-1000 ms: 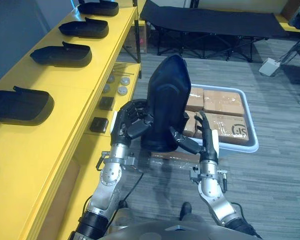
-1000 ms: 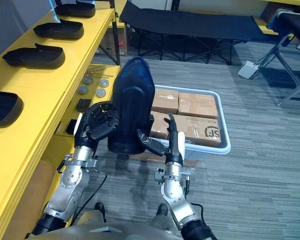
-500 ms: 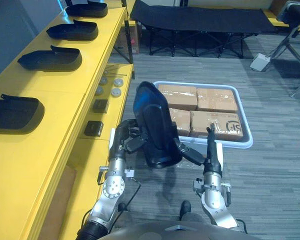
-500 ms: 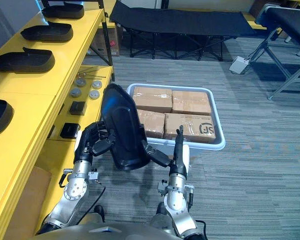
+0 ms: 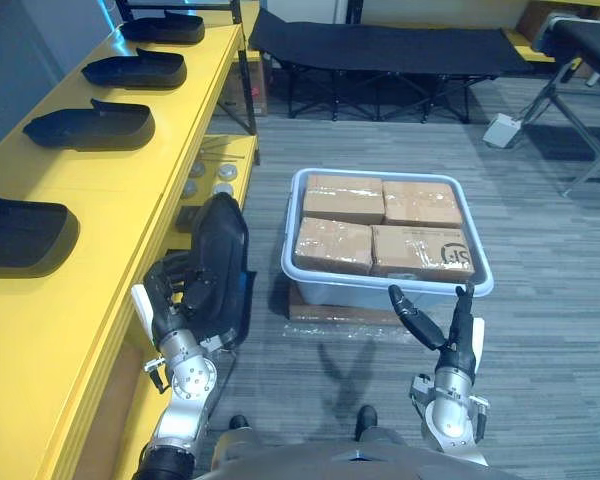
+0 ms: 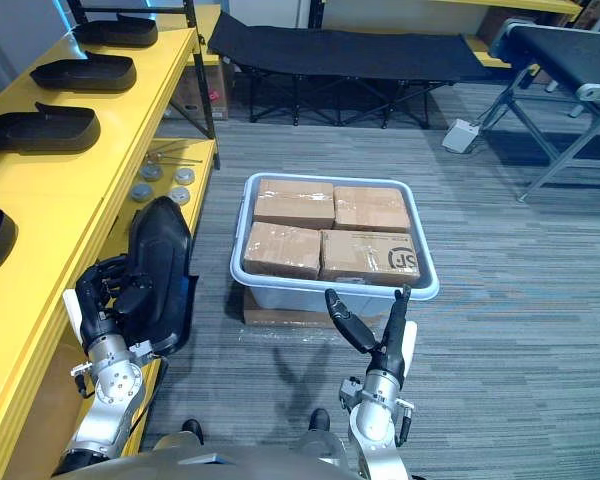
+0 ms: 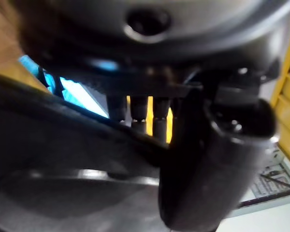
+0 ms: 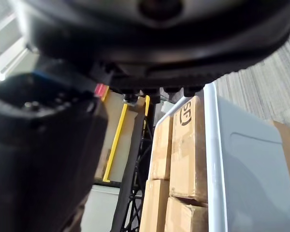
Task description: Walk over and take three plastic housings, then place them on the shelf
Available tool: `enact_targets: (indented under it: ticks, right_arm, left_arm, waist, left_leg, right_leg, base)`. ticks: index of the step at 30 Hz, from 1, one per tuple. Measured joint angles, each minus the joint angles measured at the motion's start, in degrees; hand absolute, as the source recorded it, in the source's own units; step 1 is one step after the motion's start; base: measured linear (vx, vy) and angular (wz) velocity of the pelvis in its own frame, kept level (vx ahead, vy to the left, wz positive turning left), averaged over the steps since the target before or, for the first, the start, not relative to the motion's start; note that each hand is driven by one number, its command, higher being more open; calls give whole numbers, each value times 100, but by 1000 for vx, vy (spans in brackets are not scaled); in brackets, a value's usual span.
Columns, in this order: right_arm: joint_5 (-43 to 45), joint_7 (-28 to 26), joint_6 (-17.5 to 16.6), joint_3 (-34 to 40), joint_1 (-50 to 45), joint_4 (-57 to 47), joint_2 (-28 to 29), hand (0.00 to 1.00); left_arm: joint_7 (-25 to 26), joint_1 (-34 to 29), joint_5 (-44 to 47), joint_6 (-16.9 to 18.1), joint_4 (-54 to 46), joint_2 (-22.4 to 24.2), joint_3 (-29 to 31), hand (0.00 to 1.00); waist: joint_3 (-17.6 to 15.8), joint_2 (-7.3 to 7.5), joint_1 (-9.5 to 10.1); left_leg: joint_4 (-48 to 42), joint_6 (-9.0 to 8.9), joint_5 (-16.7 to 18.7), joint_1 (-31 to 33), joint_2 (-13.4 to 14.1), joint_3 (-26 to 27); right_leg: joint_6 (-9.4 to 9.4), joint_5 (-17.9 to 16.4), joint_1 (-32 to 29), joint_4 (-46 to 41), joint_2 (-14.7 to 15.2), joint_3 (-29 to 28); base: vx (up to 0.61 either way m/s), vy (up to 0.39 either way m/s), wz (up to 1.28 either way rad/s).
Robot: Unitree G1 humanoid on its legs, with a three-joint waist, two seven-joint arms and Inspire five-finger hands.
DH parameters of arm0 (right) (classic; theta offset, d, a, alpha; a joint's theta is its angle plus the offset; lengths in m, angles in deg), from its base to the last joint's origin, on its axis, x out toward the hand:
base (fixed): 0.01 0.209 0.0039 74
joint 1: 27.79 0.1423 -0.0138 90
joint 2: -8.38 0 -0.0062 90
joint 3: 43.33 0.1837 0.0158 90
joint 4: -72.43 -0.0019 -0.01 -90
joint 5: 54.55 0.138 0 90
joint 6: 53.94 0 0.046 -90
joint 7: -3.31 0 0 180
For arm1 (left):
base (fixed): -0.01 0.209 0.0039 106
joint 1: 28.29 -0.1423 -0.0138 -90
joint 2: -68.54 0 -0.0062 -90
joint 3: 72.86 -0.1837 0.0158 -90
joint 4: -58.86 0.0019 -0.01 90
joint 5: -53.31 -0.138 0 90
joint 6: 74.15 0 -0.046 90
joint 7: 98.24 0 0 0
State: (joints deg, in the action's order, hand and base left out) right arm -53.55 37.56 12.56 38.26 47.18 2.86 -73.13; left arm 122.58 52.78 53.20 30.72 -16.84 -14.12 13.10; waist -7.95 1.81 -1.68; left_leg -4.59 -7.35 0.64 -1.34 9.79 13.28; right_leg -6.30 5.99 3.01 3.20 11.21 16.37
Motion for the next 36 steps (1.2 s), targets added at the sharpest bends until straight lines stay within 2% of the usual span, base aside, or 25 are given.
enact_targets:
  ticks: [8,18,22,24,28,30,34,36]
  right_arm:
    - [-7,-4,-52,44,-1,10,97,100]
    - [-10,-18,-52,44,7,21,99,100]
    - [-1,-229,-64,98,7,21,100,100]
    - [-2,-344,-76,121,18,21,85,100]
    - [-12,-561,-90,51,70,25,76,100]
    - [-9,-665,-92,-72,232,131,22,100]
    - [-3,-909,-87,-136,621,682,-21,100]
    - [1,-1026,-87,-131,736,862,-29,100]
  left_arm:
    - [4,-9,0,9,0,165,5,0]
    - [-284,-21,327,352,-167,172,18,0]
    - [-364,-133,451,373,-1215,356,125,0]
    - [-447,-178,452,453,-1831,440,184,0]
    - [-593,-295,556,763,-2597,573,542,0]
    - [-664,-371,817,885,-2862,620,759,0]
    - [-759,-785,1121,1022,-3428,788,1121,0]
    - [-773,-936,1118,1024,-3574,813,1296,0]
  waist:
    - [0,-1,-1]
    - [2,-8,21]
    - [0,-35,59]
    - [9,-104,87]
    - [95,-293,327]
    - [118,-334,412]
    - [135,-339,782]
    - [137,-334,879]
  left_leg:
    - [22,6,-6,-13,-5,22]
    - [97,5,-47,-7,-28,-48]
    - [93,16,-52,39,-50,-167]
    - [89,36,-67,92,-90,-352]
    - [87,59,-90,210,-141,-779]
    - [91,24,-151,295,-169,-1017]
    - [90,15,-178,342,-266,-1424]
    - [83,19,-205,415,-313,-1604]
  right_leg:
    - [18,-13,-5,7,8,-21]
    - [16,-15,9,7,17,69]
    - [22,-52,48,-6,41,220]
    - [-6,-81,128,-8,70,404]
    - [-51,-177,317,-1,81,870]
    - [-83,-213,393,2,72,1093]
    - [-130,-314,664,18,82,1555]
    - [-156,-342,727,27,85,1737]
  base:
    - [-4,5,-1]
    - [5,5,3]
    - [3,7,16]
    - [14,9,44]
    - [14,-4,51]
    - [20,-24,62]
    - [25,-21,57]
    - [18,-15,53]
